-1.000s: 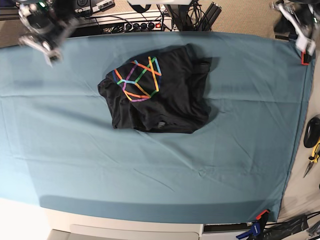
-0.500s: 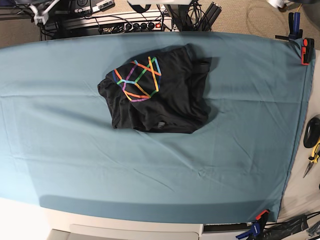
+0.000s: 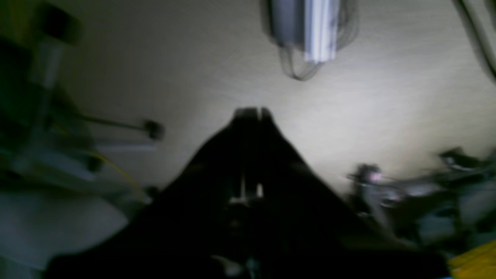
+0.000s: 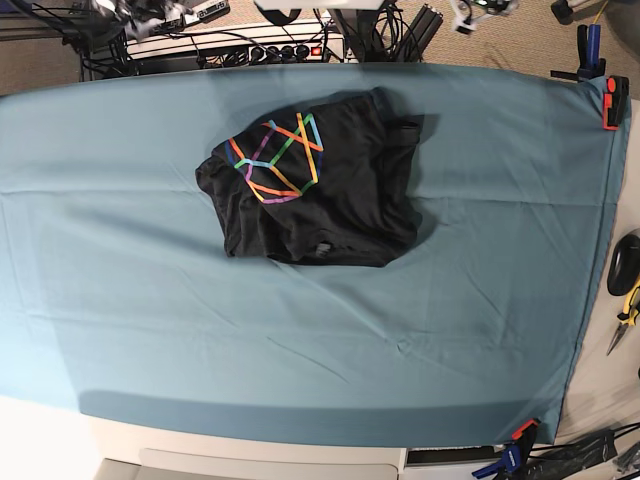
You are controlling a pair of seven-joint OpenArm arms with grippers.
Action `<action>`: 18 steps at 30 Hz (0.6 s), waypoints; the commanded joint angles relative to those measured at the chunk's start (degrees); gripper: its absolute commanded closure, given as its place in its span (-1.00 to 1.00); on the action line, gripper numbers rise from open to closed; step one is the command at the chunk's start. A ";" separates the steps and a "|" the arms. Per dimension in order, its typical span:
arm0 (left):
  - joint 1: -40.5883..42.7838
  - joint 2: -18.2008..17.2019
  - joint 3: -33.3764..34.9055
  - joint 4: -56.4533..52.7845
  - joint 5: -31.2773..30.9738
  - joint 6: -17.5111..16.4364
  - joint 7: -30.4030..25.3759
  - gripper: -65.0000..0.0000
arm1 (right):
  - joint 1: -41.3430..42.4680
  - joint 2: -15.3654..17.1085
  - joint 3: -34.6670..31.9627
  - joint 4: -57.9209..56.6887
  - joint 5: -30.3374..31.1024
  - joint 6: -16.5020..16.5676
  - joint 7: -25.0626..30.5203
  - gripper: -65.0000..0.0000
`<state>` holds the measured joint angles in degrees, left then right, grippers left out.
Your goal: Fold the T-shirt properly
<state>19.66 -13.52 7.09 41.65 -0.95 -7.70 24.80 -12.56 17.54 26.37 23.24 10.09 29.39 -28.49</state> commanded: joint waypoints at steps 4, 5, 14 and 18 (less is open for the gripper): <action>-2.23 0.70 4.83 -8.37 2.69 1.51 -7.91 1.00 | 2.86 -2.45 -5.16 -1.22 -21.49 -6.36 11.19 1.00; -3.02 1.07 5.27 -10.54 2.64 1.51 -10.05 1.00 | 3.39 -3.43 -6.51 -1.22 -24.79 -8.63 12.63 1.00; -12.13 7.21 3.89 -23.96 -10.93 1.92 -11.78 1.00 | 5.11 -10.51 -10.10 -1.25 -14.71 -22.12 15.67 1.00; -14.19 9.60 3.87 -25.35 -11.98 1.95 -10.62 1.00 | 5.77 -10.62 -10.10 -1.25 -9.92 -25.70 14.91 1.00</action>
<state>5.21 -4.01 11.05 16.25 -12.78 -5.76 13.65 -7.11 6.07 16.16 21.69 0.19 3.86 -13.78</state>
